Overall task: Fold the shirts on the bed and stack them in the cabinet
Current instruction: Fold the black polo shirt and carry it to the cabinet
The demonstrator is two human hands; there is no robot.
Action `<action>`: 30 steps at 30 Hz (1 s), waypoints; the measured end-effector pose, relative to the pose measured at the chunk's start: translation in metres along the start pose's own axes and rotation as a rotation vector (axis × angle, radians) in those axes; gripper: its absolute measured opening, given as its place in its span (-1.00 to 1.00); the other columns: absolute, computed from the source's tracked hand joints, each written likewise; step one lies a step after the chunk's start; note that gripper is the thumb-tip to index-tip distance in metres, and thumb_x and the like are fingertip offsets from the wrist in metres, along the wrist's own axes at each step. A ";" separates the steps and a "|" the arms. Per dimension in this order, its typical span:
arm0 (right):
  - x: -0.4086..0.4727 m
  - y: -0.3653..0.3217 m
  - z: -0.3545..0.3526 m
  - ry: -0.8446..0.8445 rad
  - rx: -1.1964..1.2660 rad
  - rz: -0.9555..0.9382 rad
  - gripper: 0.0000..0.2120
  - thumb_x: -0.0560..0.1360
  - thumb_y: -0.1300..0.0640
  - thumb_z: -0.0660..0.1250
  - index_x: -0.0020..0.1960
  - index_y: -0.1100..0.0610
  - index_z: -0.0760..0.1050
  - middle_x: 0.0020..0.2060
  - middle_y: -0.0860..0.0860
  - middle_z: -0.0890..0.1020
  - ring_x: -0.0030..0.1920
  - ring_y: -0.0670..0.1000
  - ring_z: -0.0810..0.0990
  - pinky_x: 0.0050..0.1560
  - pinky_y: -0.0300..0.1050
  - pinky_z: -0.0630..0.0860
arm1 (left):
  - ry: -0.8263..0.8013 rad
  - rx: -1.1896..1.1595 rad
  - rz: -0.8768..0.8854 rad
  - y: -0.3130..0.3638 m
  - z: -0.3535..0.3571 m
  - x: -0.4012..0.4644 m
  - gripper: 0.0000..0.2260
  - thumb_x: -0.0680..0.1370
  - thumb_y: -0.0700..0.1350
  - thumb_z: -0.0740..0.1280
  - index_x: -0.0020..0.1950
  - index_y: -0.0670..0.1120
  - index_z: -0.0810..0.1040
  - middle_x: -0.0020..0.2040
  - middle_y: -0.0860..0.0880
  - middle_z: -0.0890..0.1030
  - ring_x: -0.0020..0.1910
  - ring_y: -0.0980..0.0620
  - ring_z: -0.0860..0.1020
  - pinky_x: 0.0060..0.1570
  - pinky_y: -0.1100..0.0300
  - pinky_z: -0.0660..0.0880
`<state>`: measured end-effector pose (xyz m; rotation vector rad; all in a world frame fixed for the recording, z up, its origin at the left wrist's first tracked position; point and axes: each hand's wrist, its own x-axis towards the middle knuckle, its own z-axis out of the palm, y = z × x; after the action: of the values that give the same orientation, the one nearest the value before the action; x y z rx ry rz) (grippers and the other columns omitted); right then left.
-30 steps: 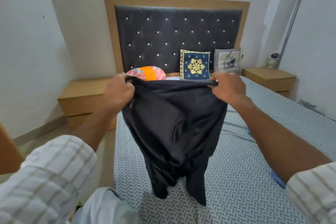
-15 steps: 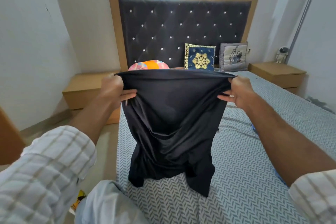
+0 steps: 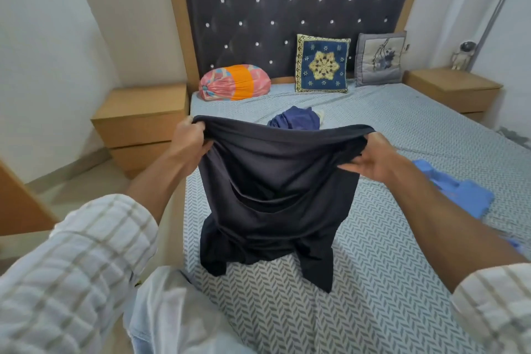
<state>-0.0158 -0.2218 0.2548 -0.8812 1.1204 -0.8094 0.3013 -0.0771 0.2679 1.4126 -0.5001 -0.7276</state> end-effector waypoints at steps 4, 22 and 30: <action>0.035 0.019 0.003 -0.128 0.195 -0.083 -0.52 0.65 0.27 0.15 0.53 0.03 0.19 0.38 0.09 0.50 0.14 0.04 0.60 0.11 -0.05 0.56 | -0.188 -0.065 0.086 -0.015 0.003 0.009 -0.67 0.58 -0.47 0.06 0.00 -0.10 0.49 -0.09 -0.10 0.51 -0.13 0.02 0.48 -0.03 0.18 0.45; 0.027 0.228 -0.009 0.028 -0.947 0.276 -0.92 0.47 0.27 0.22 -0.08 0.20 0.32 -0.19 0.14 0.40 -0.19 0.08 0.34 -0.17 -0.02 0.22 | -0.217 1.088 -0.444 -0.233 -0.041 -0.039 -0.91 0.46 -0.23 0.31 -0.16 -0.27 0.48 -0.19 -0.26 0.53 -0.21 -0.18 0.55 -0.21 0.07 0.47; 0.053 0.171 -0.056 0.348 -0.259 0.306 -0.62 0.40 0.21 0.23 0.19 0.30 0.46 -0.03 0.23 0.60 -0.10 0.23 0.60 -0.09 0.07 0.58 | 0.196 0.263 -0.612 -0.199 -0.050 0.005 -0.69 0.59 -0.20 0.14 0.22 -0.33 0.50 0.13 -0.30 0.60 0.05 -0.27 0.60 -0.12 -0.02 0.51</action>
<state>-0.0399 -0.2052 0.0693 -0.7700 1.6500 -0.5817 0.3090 -0.0471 0.0651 1.8927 0.0054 -1.0189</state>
